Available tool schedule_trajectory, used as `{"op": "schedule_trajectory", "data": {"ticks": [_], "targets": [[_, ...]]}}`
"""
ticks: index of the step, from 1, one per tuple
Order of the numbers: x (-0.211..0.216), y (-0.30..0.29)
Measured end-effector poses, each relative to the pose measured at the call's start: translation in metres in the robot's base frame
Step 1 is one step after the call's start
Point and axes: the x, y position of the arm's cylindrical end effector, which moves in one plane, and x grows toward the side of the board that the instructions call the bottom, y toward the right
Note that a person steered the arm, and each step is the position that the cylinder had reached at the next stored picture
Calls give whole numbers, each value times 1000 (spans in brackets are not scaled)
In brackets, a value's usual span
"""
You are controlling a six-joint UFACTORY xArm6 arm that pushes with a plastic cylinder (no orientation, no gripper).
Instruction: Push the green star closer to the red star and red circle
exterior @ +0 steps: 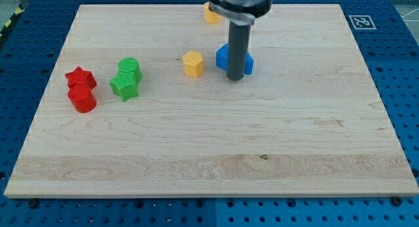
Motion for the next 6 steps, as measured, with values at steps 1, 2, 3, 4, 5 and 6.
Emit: {"op": "schedule_trajectory", "data": {"ticks": [1,2,3,4,5,6], "targets": [[4,-6],[25,-26],[39,-65],[41,-109],[41,-146],[41,-181]]}}
